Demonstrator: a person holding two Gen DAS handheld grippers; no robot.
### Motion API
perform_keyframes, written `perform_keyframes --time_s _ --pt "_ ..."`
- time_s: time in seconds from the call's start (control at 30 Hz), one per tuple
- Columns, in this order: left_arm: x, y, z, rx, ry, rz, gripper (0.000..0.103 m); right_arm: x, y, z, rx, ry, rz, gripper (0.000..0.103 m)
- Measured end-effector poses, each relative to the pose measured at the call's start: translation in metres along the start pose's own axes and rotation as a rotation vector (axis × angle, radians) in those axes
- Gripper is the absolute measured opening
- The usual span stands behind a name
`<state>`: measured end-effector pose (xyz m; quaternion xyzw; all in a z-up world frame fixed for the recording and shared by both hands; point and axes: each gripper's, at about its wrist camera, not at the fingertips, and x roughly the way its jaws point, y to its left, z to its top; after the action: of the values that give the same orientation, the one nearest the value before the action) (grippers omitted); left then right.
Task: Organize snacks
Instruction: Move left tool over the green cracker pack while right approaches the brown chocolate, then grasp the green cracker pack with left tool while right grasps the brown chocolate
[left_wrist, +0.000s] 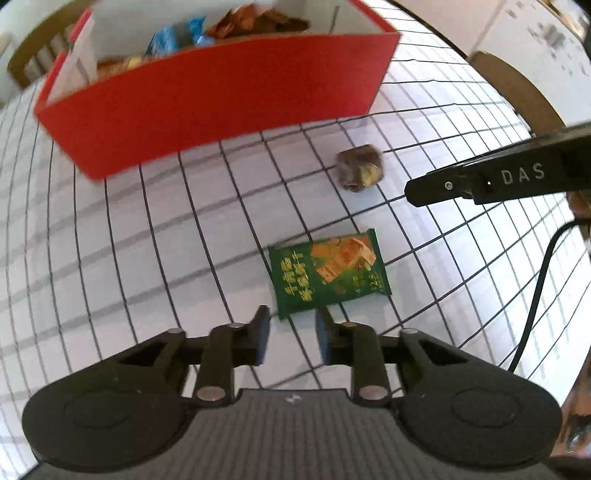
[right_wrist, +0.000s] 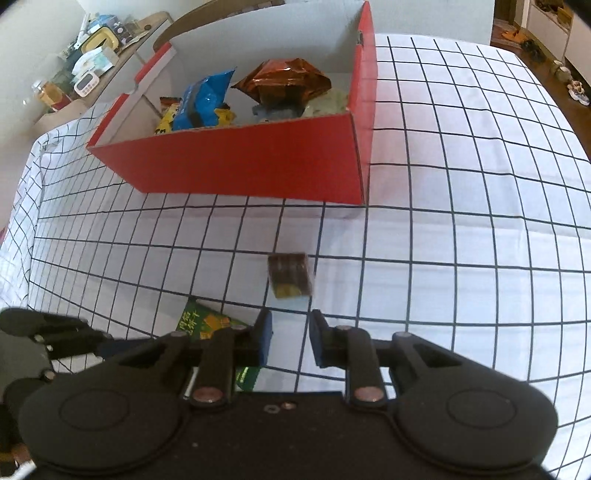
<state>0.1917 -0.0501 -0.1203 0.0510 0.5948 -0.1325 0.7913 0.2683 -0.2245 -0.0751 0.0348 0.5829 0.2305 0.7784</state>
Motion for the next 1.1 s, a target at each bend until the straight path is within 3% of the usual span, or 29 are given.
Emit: perform_keyframes --time_s 0.07,0.13,0.3,0.37,0.4,0.43,0.57,0.73,1.1 --pt "-0.005 -0.003 0.006 0.050 -0.016 0.010 0.053 -0.002 -0.002 0.000 -0.002 0.000 0.002 0.023" --pt "-0.007 -0.007 0.011 0.094 -0.041 0.017 0.065 -0.002 -0.004 0.003 0.003 0.006 -0.005 0.024" --pt "-0.002 -0.021 0.019 0.240 -0.055 0.016 0.066 0.004 -0.004 0.014 0.022 0.006 -0.011 0.037" --pt "0.001 -0.027 0.021 0.313 -0.054 0.021 0.066 0.009 -0.002 0.020 0.026 0.011 -0.028 0.061" --pt "0.003 -0.029 0.022 0.344 -0.051 0.020 0.066 0.010 -0.001 0.022 0.023 0.001 -0.038 0.081" --pt "0.005 -0.031 0.022 0.376 -0.050 0.018 0.066 0.011 0.001 0.024 0.015 -0.014 -0.047 0.085" --pt "0.007 -0.035 0.024 0.477 -0.055 -0.023 0.066 0.027 0.007 0.034 0.010 0.023 -0.045 0.084" --pt "0.014 -0.044 0.025 0.623 -0.035 -0.077 0.066 0.042 0.014 0.037 -0.009 0.069 -0.043 0.072" --pt "0.039 -0.054 0.027 0.779 0.022 -0.108 0.066 0.060 0.018 0.039 -0.031 0.128 -0.064 0.055"
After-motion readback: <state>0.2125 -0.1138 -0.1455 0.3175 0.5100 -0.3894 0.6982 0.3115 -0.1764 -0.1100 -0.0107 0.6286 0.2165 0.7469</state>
